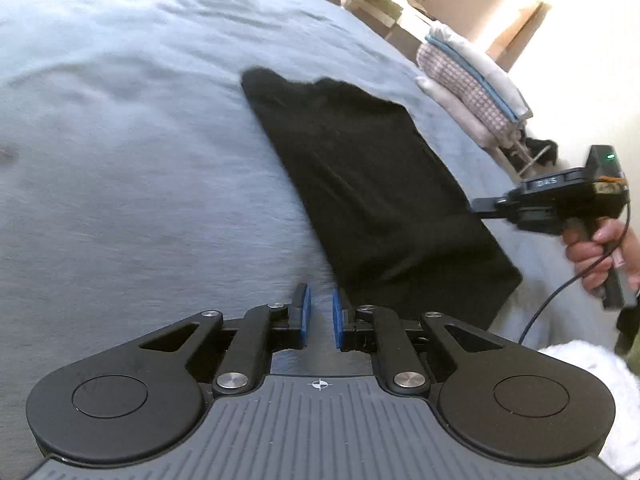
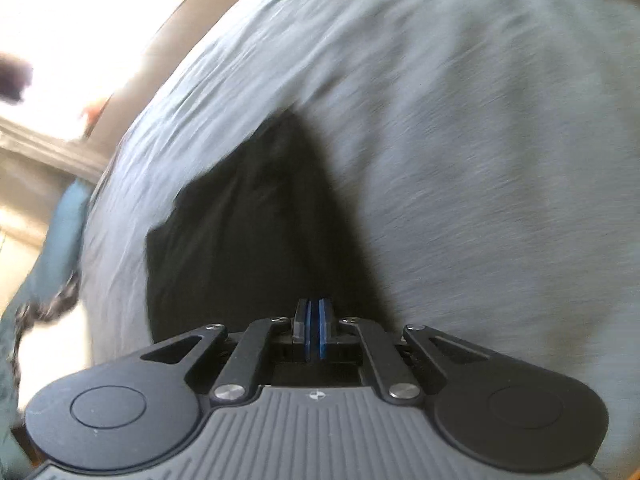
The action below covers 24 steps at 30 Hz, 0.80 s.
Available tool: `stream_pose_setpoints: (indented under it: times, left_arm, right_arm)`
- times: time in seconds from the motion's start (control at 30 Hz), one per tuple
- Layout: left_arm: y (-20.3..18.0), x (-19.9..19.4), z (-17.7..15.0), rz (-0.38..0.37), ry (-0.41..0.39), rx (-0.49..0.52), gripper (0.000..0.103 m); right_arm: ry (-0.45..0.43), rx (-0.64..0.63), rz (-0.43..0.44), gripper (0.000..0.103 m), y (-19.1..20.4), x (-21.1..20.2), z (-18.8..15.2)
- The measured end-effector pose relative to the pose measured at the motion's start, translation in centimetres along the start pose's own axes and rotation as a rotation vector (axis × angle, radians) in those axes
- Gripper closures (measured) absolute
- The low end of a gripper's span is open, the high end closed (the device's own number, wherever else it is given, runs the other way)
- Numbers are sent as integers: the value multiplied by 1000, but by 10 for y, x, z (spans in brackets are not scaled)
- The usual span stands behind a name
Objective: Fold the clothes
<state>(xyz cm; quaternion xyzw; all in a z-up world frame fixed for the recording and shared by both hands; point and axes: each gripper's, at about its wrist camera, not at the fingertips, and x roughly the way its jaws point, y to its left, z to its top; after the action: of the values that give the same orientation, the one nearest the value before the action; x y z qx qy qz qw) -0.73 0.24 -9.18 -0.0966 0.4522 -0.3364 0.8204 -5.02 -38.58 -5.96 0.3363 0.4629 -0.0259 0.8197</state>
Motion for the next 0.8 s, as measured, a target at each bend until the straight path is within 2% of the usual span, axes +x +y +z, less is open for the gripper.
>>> stream_pose_setpoints:
  times: [0.03, 0.13, 0.2, 0.27, 0.33, 0.4, 0.47, 0.53, 0.6, 0.7, 0.8]
  left_arm:
    - [-2, -4, 5, -5, -12, 5, 91]
    - [-19, 2, 24, -33, -40, 40, 89]
    - [-31, 18, 37, -49, -48, 44, 88]
    - [-32, 40, 40, -23, -47, 29, 87]
    - [-22, 53, 36, 45, -31, 18, 88]
    - [-4, 44, 33, 10, -40, -41, 90]
    - [2, 28, 34, 28, -58, -54, 87]
    - [1, 16, 38, 60, -89, -27, 83]
    - [-3, 18, 46, 18, -89, -17, 83]
    - [-15, 36, 59, -26, -73, -7, 83]
    - [-7, 64, 58, 21, -52, -22, 85]
  right_arm:
    - [-14, -11, -7, 98, 1, -6, 2]
    - [-14, -11, 99, 98, 16, -4, 6]
    - [12, -49, 132, 98, 34, 14, 9]
    - [42, -94, 158, 98, 52, 35, 12]
    - [46, -96, 121, 98, 51, 50, 18]
    - [12, -60, 57, 102, 34, 52, 29]
    - [-35, -1, 38, 101, 17, 40, 38]
    - [-68, -10, 47, 99, 19, 28, 42]
    - [-82, -19, 85, 99, 26, 22, 44]
    - [-24, -63, 147, 99, 48, 44, 43]
    - [8, -61, 125, 99, 52, 72, 47]
